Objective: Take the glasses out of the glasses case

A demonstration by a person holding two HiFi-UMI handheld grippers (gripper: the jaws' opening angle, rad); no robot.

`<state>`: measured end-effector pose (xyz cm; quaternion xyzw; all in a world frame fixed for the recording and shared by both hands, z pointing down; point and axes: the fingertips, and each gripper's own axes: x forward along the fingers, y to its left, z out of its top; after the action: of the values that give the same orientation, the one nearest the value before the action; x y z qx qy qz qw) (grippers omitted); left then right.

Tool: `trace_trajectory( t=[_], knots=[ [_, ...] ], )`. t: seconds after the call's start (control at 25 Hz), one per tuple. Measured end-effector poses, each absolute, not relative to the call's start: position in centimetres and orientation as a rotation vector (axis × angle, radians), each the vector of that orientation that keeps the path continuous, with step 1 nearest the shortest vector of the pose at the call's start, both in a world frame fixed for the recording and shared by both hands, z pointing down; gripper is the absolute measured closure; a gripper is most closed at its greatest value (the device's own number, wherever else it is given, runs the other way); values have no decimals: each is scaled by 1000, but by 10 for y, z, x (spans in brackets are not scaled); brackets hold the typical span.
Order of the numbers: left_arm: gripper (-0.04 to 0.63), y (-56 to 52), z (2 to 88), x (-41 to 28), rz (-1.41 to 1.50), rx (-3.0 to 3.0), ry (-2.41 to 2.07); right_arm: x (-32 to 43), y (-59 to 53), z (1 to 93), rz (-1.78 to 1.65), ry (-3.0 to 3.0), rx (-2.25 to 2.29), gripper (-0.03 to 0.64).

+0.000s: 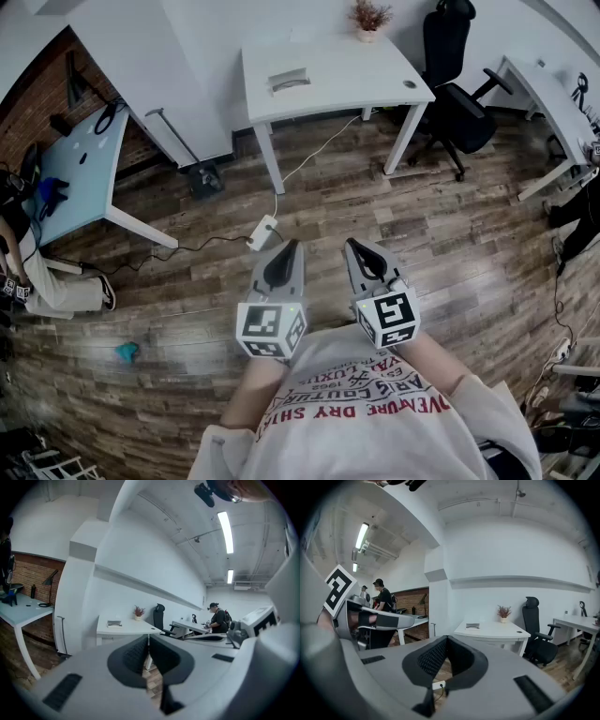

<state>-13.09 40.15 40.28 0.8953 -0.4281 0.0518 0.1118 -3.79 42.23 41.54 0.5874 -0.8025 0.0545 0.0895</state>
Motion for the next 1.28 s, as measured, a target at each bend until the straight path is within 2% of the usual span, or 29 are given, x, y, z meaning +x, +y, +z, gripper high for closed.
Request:
trace_trajectory(
  t=[0.84, 1.28],
  knots=[
    [581, 393, 427, -118, 196, 2576, -1216, -5, 411, 442, 354, -2303, 1817, 604],
    [581, 305, 435, -97, 213, 2478, -1358, 27, 311, 450, 366, -2366, 1707, 604]
  ],
)
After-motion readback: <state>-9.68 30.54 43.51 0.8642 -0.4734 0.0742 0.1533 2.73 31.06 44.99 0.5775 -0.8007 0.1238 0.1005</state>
